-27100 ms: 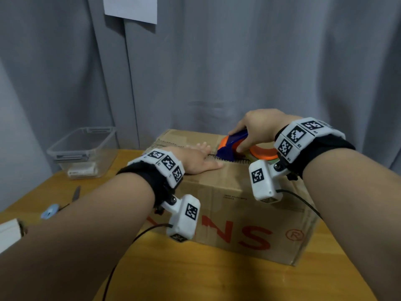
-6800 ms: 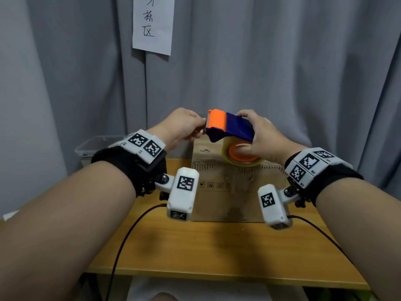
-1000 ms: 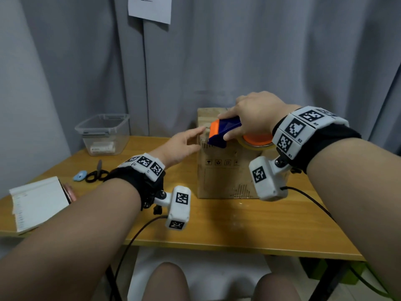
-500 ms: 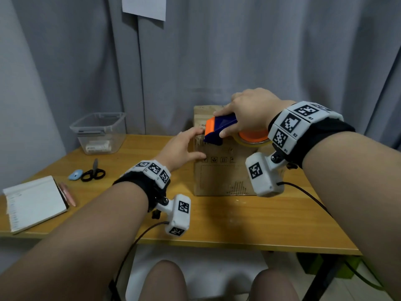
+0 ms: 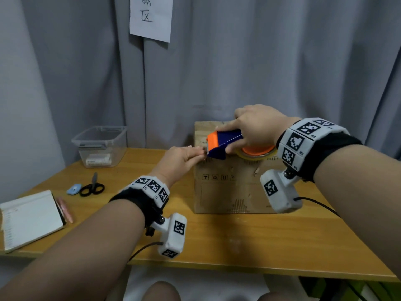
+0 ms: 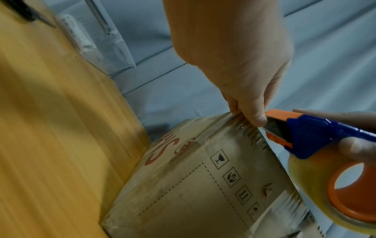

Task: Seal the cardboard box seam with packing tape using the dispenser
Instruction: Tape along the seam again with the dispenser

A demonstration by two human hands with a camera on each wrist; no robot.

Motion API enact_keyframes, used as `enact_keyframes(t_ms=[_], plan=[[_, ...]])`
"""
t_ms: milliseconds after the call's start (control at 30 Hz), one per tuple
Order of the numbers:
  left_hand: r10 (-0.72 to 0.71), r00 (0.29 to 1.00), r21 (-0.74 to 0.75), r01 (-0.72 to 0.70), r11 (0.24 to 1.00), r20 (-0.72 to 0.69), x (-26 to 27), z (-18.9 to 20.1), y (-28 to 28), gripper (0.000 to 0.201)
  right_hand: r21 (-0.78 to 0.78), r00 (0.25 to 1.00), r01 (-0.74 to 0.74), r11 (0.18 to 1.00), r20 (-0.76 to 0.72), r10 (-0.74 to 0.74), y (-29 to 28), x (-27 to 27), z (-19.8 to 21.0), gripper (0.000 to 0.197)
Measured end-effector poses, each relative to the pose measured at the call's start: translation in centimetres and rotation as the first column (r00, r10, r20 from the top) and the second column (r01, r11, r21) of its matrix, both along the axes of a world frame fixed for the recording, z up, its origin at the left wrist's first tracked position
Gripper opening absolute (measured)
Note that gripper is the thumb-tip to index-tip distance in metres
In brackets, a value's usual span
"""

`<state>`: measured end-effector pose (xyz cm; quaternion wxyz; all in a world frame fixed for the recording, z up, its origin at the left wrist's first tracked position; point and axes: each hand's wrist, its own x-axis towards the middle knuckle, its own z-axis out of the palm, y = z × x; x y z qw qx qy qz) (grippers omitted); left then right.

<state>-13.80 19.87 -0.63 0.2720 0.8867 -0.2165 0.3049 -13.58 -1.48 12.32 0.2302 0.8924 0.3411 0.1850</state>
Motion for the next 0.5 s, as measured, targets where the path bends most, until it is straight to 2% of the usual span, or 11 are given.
enact_keyframes(t_ms=[100, 167, 267, 400, 500], plan=[[0.085, 0.996, 0.117, -0.081, 0.990, -0.029, -0.2, 0.4, -0.1, 0.036, -0.030, 1.000, -0.010, 0.999, 0.000, 0.010, -0.1, -0.1, 0.1, 0.072], [0.113, 0.993, 0.205, -0.115, 0.972, 0.024, -0.3, 0.3, -0.4, 0.034, -0.049, 1.000, -0.003, 0.999, -0.010, 0.003, 0.1, 0.1, -0.1, 0.073], [0.122, 0.986, 0.215, -0.143, 0.966, 0.111, -0.2, -0.1, -1.1, 0.030, -0.053, 1.000, 0.010, 0.999, -0.019, -0.011, 0.2, 0.6, -0.3, 0.073], [0.262, 0.944, 0.275, -0.311, 0.910, 0.202, 0.3, 0.0, -0.7, 0.035, -0.029, 1.000, 0.019, 0.999, -0.020, -0.019, 0.8, 0.7, -0.4, 0.071], [0.304, 0.931, 0.326, -0.357, 0.875, 0.204, 0.9, 0.7, 0.6, 0.034, -0.016, 1.000, 0.005, 1.000, 0.005, -0.005, 2.0, 0.8, -0.5, 0.069]])
